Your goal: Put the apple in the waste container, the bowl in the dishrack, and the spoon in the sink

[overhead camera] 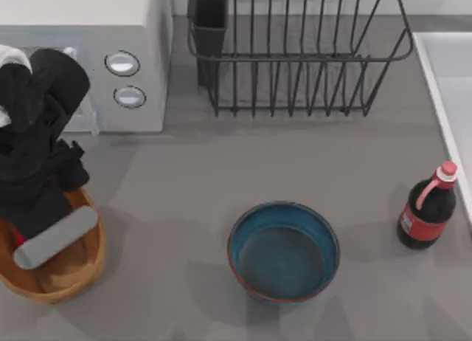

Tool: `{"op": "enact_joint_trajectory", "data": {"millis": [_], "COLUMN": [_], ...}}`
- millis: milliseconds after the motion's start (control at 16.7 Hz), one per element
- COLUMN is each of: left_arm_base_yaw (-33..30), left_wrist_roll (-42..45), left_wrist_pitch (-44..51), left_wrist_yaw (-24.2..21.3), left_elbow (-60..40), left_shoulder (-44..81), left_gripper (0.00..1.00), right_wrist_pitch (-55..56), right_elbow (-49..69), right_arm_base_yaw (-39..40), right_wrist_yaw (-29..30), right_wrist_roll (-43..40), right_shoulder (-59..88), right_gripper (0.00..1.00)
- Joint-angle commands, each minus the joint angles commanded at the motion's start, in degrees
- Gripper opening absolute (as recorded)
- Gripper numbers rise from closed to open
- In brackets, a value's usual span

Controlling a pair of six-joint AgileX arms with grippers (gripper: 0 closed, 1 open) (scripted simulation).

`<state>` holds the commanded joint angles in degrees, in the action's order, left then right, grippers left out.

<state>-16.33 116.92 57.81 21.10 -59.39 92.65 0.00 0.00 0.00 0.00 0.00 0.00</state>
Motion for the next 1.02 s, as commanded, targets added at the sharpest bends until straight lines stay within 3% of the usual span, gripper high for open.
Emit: {"op": "enact_joint_trajectory", "data": {"millis": [600,840,1020], "left_arm_base_yaw": [11.88,14.71,15.85], "left_wrist_roll": [-76.73,-99.39,-110.44], "left_wrist_pitch": [-38.13,-49.06,-54.54], "left_wrist_yaw": [-10.82,-15.78,-18.90], "left_elbow": [36.28,48.66,55.30], "left_shoulder": [-57.01,-77.08,-86.94], "left_gripper": [1.00,1.00,1.00], "right_wrist_pitch": [0.00,0.00,0.00], "right_elbow": [0.00,0.00,0.00], "right_arm_base_yaw": [0.00,0.00,0.00], "right_wrist_yaw": [0.00,0.00,0.00], "right_wrist_roll": [0.00,0.00,0.00], "right_shoulder": [0.00,0.00,0.00], "right_gripper": [1.00,1.00,1.00]}}
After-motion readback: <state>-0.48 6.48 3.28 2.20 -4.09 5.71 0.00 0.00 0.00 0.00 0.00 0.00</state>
